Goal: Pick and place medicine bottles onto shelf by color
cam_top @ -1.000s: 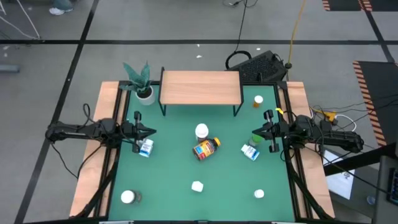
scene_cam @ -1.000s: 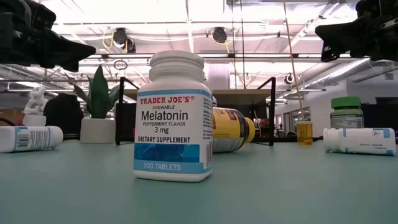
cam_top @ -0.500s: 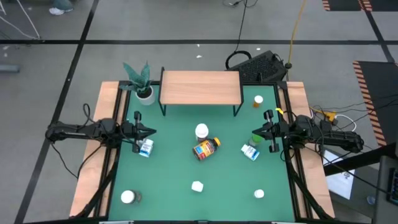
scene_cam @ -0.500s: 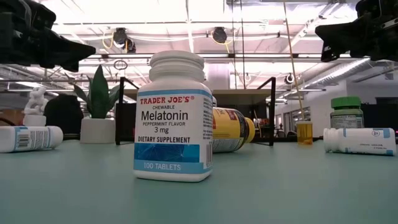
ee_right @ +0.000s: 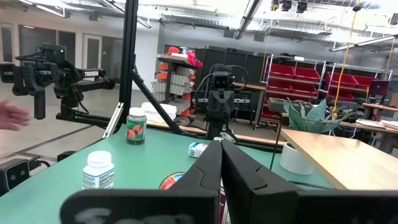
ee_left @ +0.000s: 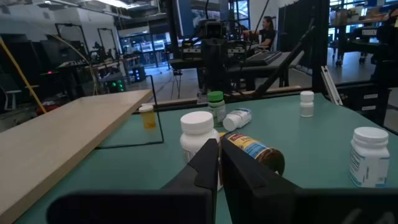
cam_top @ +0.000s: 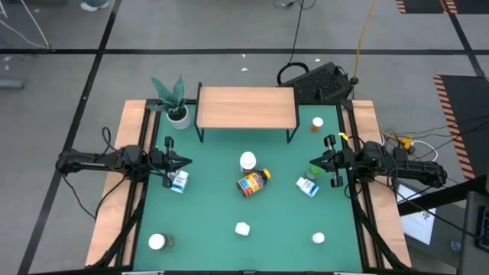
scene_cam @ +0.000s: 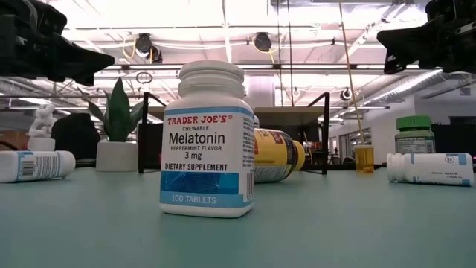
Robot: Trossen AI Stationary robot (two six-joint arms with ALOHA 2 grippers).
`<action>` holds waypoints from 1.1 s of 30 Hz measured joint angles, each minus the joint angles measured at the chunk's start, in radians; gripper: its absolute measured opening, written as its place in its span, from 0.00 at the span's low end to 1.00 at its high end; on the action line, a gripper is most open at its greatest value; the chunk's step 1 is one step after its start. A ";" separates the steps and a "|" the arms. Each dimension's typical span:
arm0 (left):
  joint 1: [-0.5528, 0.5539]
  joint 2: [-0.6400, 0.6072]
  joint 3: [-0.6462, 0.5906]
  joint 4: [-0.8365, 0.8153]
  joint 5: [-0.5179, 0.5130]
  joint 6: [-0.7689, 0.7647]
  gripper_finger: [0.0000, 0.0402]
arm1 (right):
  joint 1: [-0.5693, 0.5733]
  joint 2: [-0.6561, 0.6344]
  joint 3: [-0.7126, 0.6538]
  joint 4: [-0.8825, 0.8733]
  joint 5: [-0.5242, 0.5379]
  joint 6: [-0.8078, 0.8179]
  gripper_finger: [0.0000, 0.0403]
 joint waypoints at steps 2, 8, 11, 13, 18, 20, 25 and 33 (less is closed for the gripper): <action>0.000 0.000 0.000 0.000 0.000 0.000 0.05 | 0.000 0.000 0.000 0.000 0.000 0.000 0.00; 0.000 0.000 0.000 0.000 0.000 0.000 0.05 | 0.000 0.000 0.000 0.000 0.000 0.072 0.00; 0.000 0.000 0.000 0.000 0.000 0.000 0.05 | 0.000 0.000 0.000 0.013 0.000 0.144 0.00; 0.000 0.000 0.000 0.000 0.000 0.000 0.05 | 0.000 0.000 0.000 0.031 0.000 0.198 0.00; 0.000 0.000 0.000 0.000 0.000 0.000 0.05 | 0.000 0.000 0.000 0.124 0.000 0.289 0.00; 0.000 0.000 0.000 0.010 0.000 0.000 0.05 | 0.000 0.001 0.000 0.148 0.005 0.288 0.00; 0.000 0.000 0.000 0.084 0.000 -0.004 0.05 | 0.000 0.003 0.000 0.146 0.100 0.272 0.00; 0.000 0.000 0.000 0.153 0.000 -0.062 0.05 | 0.000 0.079 0.000 0.109 0.214 0.295 0.16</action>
